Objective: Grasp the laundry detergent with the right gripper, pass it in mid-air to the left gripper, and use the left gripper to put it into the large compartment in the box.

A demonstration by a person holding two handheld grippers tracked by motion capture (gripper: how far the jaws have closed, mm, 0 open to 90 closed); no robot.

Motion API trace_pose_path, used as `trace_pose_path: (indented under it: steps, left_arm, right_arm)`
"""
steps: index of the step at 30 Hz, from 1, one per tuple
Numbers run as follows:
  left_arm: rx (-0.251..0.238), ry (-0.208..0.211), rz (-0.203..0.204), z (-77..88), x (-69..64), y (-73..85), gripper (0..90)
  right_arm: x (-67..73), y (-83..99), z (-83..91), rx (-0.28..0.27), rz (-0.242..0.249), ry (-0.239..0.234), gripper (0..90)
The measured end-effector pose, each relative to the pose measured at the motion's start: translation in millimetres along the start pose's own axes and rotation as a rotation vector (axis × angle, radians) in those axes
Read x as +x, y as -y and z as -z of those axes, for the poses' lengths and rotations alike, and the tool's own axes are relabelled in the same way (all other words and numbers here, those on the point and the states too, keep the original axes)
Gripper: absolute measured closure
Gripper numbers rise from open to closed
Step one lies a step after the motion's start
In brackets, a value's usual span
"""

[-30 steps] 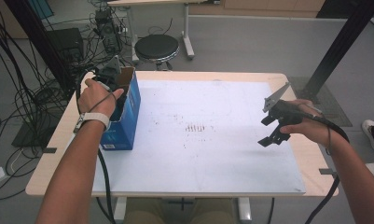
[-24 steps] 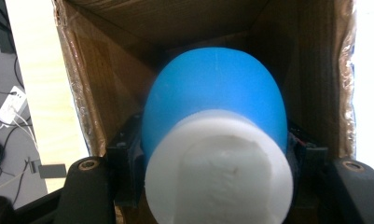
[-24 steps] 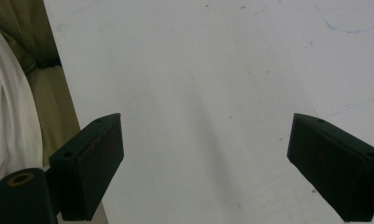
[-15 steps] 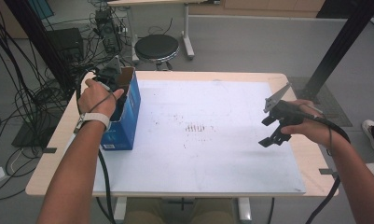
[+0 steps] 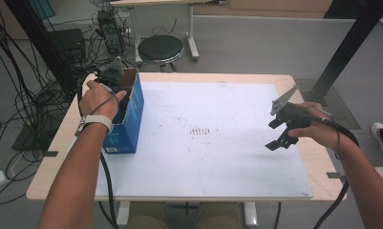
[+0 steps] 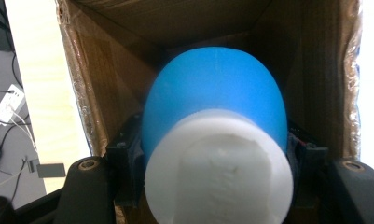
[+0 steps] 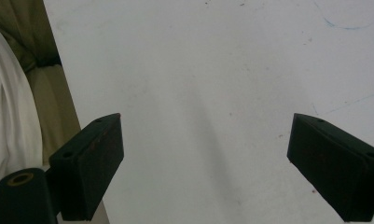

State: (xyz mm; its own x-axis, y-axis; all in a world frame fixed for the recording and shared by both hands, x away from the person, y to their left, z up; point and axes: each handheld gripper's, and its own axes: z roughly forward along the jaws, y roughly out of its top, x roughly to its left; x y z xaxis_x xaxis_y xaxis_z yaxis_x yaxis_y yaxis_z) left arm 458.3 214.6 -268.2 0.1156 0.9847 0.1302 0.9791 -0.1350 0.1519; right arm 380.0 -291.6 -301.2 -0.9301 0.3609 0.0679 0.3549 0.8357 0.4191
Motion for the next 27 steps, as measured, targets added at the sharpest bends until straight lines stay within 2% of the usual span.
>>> trace_pose_path:
  steps: [27]
  left_arm:
    - [0.006, 0.002, 0.001, 0.2, 0.9, 0.0, 37.0]
  right_arm:
    - [0.3, -0.8, -0.6, 0.004, 0.003, -0.001, 10.9]
